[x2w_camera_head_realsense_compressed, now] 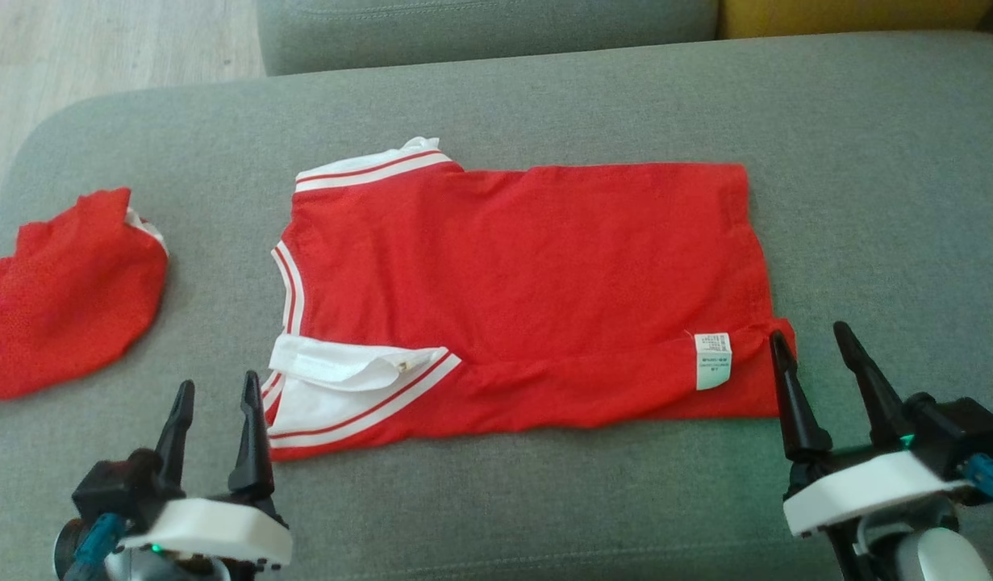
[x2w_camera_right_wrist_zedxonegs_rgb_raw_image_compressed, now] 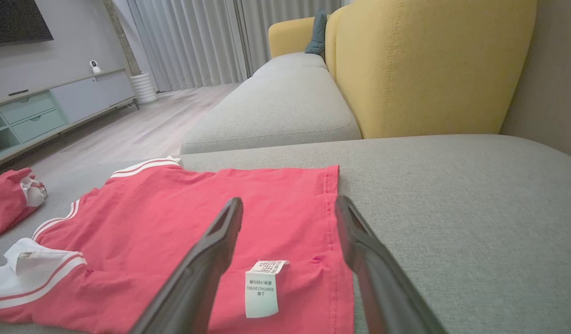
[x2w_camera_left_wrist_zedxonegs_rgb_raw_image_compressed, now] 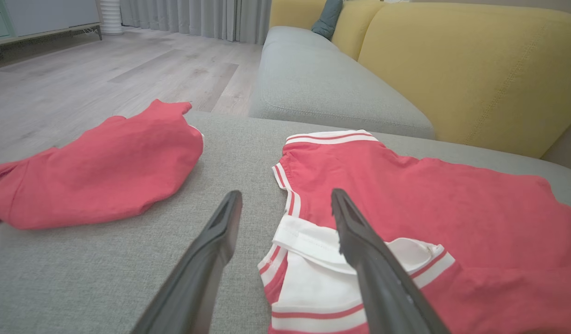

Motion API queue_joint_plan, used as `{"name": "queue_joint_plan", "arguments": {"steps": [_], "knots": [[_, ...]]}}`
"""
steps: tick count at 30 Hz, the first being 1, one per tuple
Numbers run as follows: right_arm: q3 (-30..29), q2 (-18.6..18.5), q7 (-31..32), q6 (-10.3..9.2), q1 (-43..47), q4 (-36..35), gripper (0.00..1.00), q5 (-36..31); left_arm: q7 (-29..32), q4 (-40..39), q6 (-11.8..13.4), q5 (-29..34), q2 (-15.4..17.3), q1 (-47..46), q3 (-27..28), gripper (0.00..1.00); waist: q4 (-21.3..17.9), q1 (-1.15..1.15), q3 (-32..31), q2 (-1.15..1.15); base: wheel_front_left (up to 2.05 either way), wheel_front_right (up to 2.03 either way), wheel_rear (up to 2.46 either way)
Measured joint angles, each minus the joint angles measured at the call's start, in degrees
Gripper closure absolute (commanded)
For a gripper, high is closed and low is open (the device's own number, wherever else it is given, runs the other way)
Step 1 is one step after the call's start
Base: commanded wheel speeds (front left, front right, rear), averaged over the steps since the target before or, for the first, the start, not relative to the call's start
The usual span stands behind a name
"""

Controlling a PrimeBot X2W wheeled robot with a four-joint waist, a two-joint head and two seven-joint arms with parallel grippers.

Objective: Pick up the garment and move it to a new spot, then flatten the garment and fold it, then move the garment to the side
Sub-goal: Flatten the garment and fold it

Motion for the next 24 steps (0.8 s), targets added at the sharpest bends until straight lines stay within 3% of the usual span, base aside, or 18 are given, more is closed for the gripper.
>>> {"name": "queue_joint_plan", "arguments": {"steps": [10, 24], "knots": [[-1.43, 0.14, 3.35, 0.0, 0.03, 2.79, 0.0, 0.01, 3.08, 2.98, -0.19, -0.08, -0.05, -0.08, -2.21, 0.0, 0.22, 0.0, 1.92, 0.0, 0.0, 0.0, 0.0], [-6.68, 2.21, 15.89, 0.0, -2.33, 6.94, 0.0, -0.46, 10.12, 11.74, -4.36, -6.91, -0.6, -6.31, -2.99, 0.0, 1.2, 0.01, 9.19, 0.0, 0.0, 0.0, 0.0]]}}
